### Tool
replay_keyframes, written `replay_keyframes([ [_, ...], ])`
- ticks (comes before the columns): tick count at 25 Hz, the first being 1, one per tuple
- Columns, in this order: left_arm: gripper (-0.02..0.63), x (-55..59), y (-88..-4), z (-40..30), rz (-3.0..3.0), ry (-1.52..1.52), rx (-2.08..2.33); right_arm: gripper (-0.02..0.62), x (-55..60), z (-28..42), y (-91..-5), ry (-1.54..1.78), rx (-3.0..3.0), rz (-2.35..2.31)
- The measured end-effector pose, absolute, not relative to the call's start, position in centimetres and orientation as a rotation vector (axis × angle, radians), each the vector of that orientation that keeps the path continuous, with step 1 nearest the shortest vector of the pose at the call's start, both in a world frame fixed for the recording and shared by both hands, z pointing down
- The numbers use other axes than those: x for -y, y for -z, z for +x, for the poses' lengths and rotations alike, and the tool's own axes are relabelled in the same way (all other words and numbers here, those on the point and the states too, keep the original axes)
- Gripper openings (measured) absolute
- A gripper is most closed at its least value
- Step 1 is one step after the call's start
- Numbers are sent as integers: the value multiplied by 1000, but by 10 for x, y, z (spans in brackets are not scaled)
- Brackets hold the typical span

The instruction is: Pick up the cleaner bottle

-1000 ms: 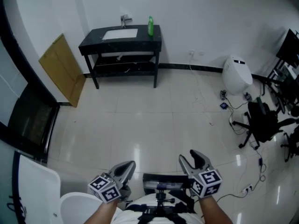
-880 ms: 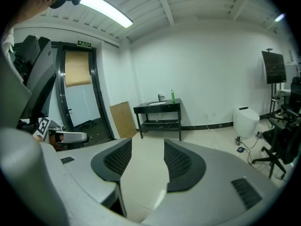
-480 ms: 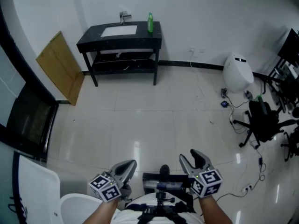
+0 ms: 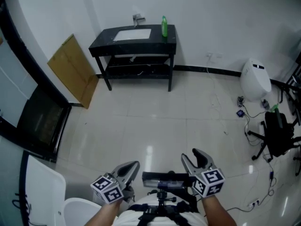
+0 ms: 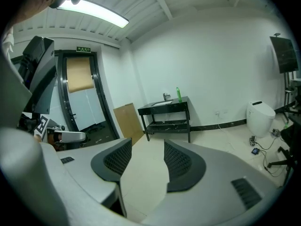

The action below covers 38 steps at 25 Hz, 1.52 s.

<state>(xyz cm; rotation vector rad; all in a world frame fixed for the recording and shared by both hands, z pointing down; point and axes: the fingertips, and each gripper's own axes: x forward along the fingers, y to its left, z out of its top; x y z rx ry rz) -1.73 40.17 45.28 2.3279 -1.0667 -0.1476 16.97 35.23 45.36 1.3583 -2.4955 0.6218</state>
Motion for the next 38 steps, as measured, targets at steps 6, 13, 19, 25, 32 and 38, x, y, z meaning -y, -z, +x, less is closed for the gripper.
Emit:
replay_keyframes([
  [6, 0, -350, -440, 14, 2343, 160, 1079, 222, -299, 199, -453, -606, 2512, 1338],
  [13, 0, -309, -437, 44, 2334, 149, 1083, 222, -258, 224, -451, -632, 2518, 1312],
  [19, 0, -287, -435, 59, 2331, 123, 1085, 222, -240, 244, -455, -667, 2521, 1332],
  [25, 0, -274, -438, 75, 2336, 100, 1063, 222, -226, 259, -463, -674, 2518, 1357],
  [32, 0, -264, -437, 73, 2340, 106, 1071, 222, -216, 256, -463, -671, 2519, 1344],
  [38, 0, -254, -443, 61, 2333, 126, 1051, 222, -206, 243, -464, -660, 2502, 1348],
])
